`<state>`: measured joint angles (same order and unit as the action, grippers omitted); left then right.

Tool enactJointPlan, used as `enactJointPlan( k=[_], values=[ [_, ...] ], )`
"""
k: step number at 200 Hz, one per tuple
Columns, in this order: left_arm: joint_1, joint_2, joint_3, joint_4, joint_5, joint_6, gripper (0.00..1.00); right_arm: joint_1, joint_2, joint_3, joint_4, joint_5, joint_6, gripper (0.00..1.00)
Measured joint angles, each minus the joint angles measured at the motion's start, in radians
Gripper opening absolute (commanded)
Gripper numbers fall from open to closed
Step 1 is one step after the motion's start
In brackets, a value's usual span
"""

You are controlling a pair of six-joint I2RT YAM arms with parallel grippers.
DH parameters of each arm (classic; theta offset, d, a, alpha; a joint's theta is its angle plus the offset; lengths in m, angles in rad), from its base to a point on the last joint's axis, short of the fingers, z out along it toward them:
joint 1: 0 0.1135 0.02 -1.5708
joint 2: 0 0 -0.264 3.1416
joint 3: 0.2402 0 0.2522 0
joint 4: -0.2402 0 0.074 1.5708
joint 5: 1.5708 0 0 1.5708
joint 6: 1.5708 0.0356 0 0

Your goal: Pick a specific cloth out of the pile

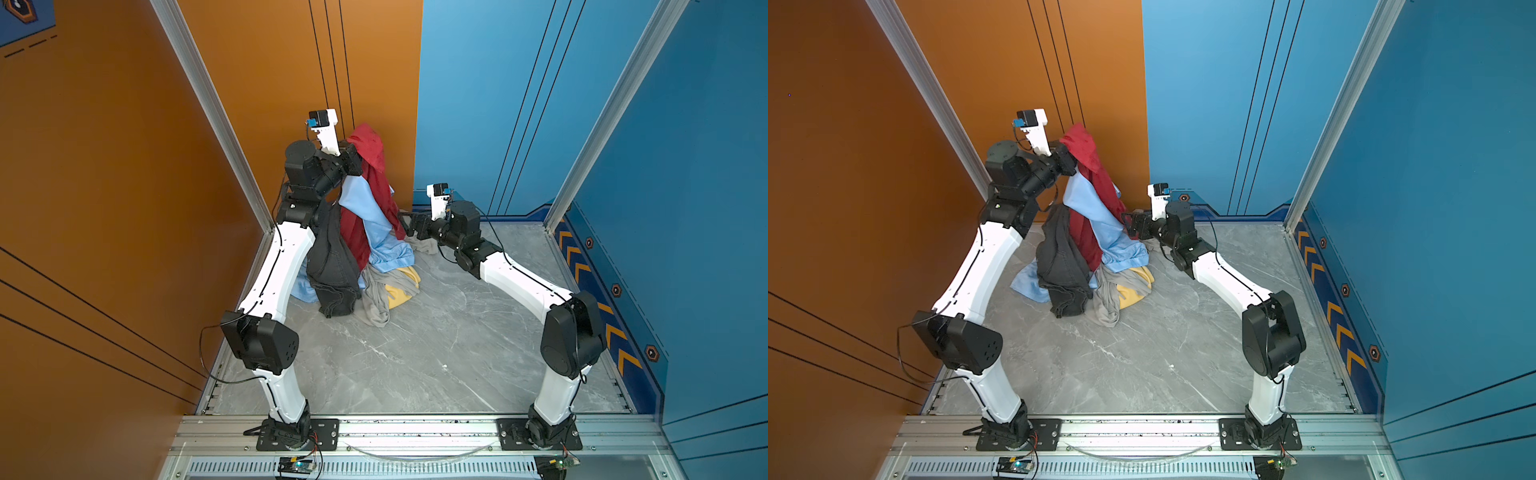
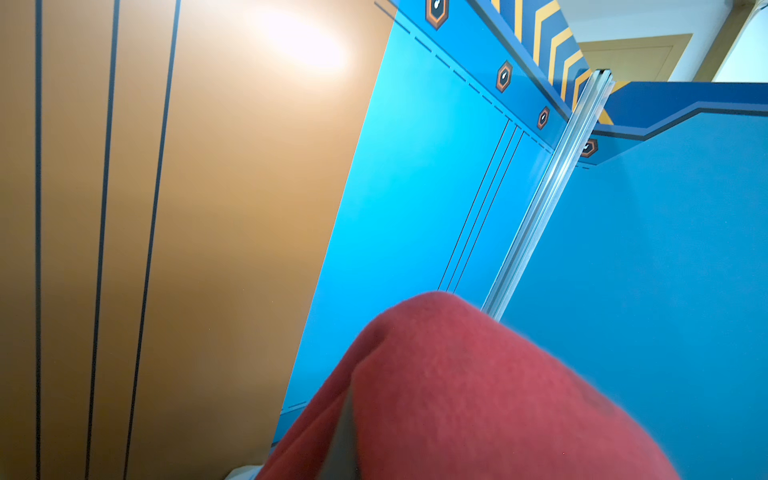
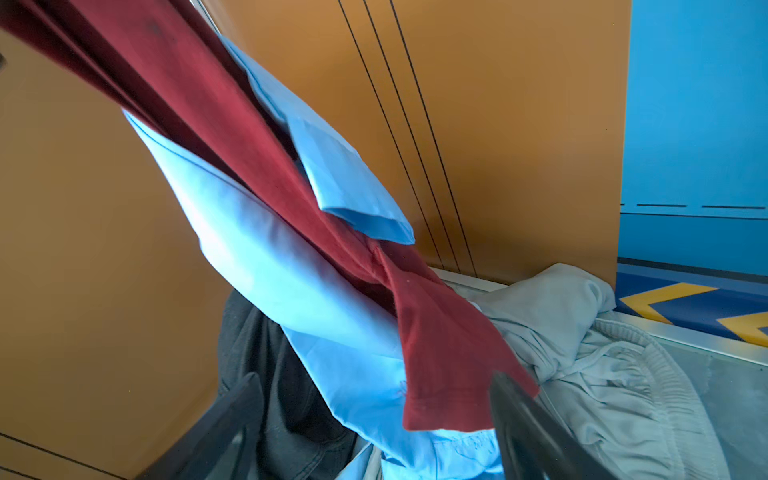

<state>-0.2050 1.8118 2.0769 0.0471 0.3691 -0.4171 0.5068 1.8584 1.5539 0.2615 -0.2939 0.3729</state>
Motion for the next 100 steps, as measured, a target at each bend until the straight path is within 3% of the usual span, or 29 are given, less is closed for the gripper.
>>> enactJointPlan(
  k=[58,65,75,100],
  values=[
    [-0.003,-0.001,0.016,-0.048,0.021,-0.020,0.00,0.006,0.174,0.109,0.046,0.023,-0.055,0.84],
    [-0.005,-0.002,0.012,-0.048,0.022,-0.021,0.00,0.008,0.195,0.128,0.047,0.029,-0.056,0.76],
    [-0.007,-0.005,0.004,-0.048,0.025,-0.022,0.00,0.012,0.227,0.160,0.049,0.033,-0.063,0.55],
    [-0.008,-0.010,-0.016,-0.049,0.029,-0.023,0.00,0.021,0.297,0.247,0.053,0.048,-0.072,0.13]
  ],
)
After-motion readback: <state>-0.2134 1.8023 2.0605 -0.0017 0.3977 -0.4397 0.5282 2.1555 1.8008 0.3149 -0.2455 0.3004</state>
